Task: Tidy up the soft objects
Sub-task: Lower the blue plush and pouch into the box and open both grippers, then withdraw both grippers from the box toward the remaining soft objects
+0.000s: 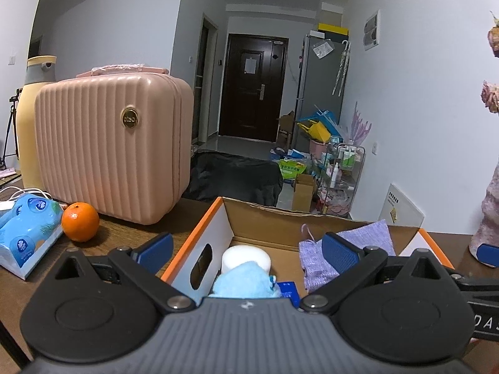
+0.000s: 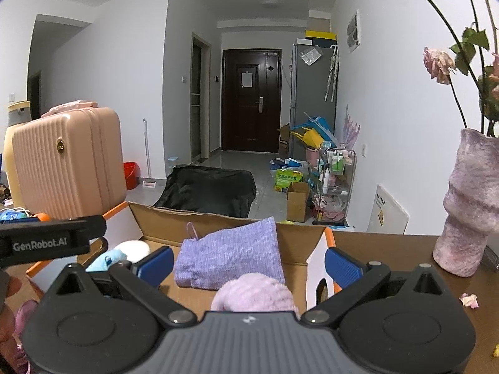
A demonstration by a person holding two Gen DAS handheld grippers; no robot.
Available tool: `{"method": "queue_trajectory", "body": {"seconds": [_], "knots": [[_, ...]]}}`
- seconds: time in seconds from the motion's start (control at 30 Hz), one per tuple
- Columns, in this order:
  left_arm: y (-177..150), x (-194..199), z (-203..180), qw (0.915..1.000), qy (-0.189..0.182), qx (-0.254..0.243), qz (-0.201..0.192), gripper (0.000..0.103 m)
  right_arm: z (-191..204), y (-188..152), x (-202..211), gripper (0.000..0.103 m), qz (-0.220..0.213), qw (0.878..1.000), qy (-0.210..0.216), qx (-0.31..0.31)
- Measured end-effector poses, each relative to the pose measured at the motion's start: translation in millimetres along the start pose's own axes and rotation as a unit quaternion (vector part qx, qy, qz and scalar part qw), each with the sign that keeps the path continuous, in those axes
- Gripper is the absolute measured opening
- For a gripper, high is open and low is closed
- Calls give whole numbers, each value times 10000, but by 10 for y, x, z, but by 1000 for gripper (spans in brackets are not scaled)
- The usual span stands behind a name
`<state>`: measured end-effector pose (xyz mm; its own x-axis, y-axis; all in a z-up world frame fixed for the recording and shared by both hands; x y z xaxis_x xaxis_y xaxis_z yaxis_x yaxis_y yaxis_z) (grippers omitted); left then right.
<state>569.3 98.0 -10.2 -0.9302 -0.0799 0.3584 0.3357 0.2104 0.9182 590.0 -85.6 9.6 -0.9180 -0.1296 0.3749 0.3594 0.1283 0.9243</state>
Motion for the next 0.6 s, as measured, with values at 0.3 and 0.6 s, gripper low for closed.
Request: {"method": "queue_trajectory", "body": {"seconds": [0.3, 0.6], "knots": [[-93, 188, -43, 9999, -91, -58, 16, 103, -25, -117, 210, 103, 4, 10000, -18, -46], [-170, 373, -33, 9999, -143, -72, 20, 103, -2, -226, 408, 103, 73, 9999, -62, -80]]}}
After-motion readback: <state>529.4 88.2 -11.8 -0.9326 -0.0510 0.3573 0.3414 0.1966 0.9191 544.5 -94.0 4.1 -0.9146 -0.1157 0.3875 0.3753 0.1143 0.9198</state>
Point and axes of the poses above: each gripper's, at about its wrist camera, not at the fingertips, and x roughly against the way its jaws point, z to its left, y to its top, the point moved 7 cm from there along -x, roughly the way its jaws point, and after that the axes turned 10 degrees about -y, right-handed, at the moved point
